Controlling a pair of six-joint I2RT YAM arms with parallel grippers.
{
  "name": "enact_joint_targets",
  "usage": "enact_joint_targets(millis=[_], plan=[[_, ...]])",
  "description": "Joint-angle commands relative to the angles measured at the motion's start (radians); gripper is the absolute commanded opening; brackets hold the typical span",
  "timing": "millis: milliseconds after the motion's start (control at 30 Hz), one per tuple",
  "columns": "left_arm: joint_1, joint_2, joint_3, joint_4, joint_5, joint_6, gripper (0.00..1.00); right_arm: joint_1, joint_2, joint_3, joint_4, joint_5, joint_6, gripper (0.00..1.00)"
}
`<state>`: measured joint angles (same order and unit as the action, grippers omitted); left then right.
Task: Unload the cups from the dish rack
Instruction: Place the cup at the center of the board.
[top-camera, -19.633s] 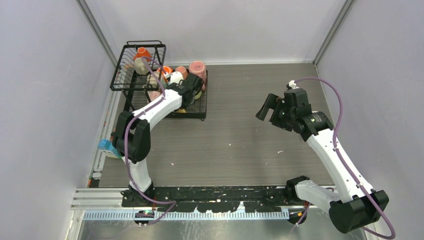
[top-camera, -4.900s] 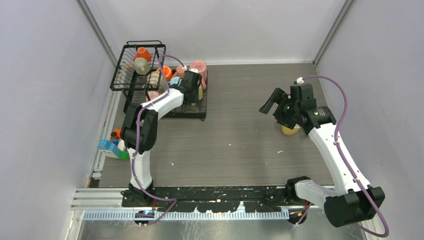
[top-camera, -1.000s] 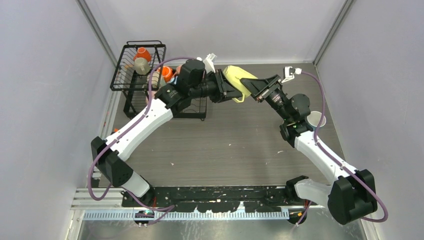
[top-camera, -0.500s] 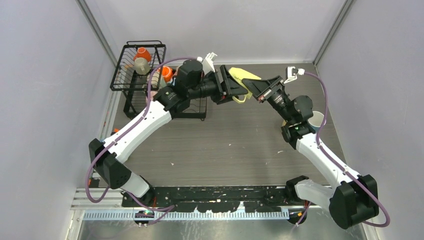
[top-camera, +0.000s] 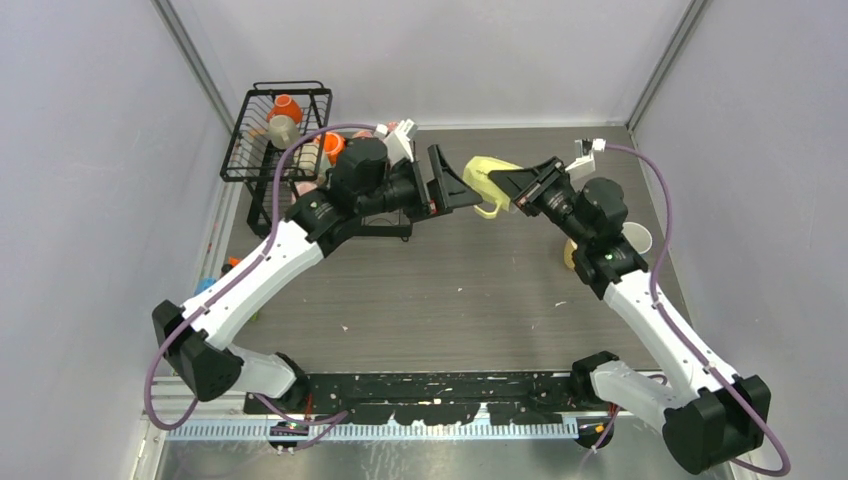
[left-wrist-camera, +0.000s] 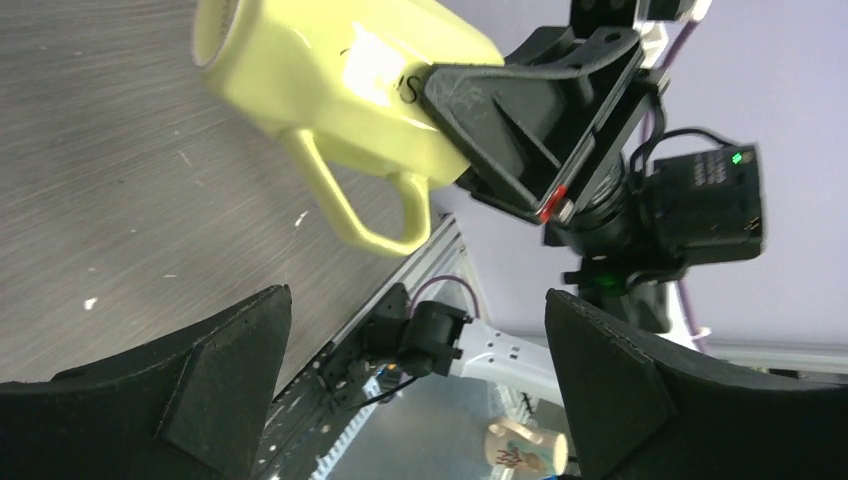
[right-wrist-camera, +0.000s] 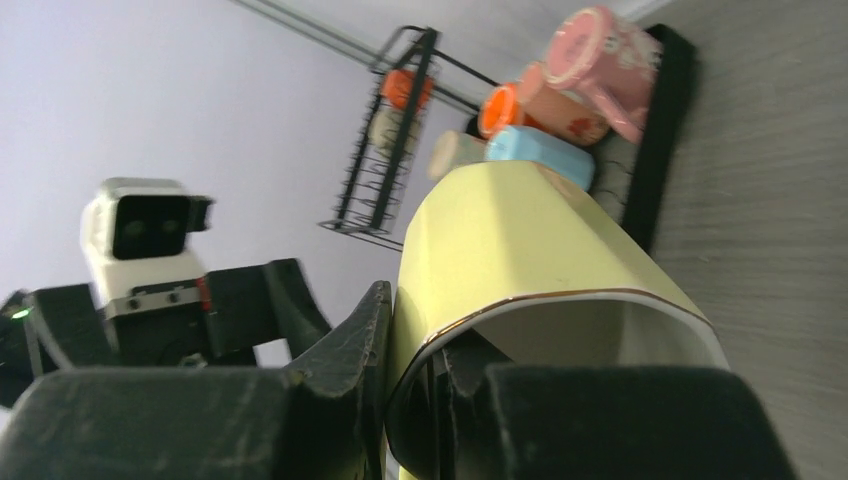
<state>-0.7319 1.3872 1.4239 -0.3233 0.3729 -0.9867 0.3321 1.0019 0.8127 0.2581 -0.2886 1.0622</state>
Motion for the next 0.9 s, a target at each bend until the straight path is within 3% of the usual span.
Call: enact_joint_targets(millis=[0, 267, 400, 600, 867], plan=[[-0.003, -0.088, -0.018, -0.069, -0.05, 0.116, 1.0, 0.006, -0.065, 0.184, -0.287, 0.086, -0.157, 0.01], [-0.003, -0.179, -0.059, -0.159, -0.097, 0.219, 1.0, 0.006, -0.038, 0.375, -0.885, 0.214, -0.344, 0.01], [-0.003, -0.21, -0.088, -0.17, -0.096, 0.234, 1.0, 0.006, -0.024, 0.408, -1.068, 0.267, -0.383, 0.01], [-0.003, -0.236, -0.12, -0.178, -0.088, 0.253, 1.0, 0.007, 0.016, 0.399, -1.192, 0.286, -0.417, 0.01], [-0.003, -0.258, -0.141, -0.181, -0.074, 0.258, 1.0, 0.011, 0.135, 0.385, -1.182, 0.36, -0.437, 0.01]])
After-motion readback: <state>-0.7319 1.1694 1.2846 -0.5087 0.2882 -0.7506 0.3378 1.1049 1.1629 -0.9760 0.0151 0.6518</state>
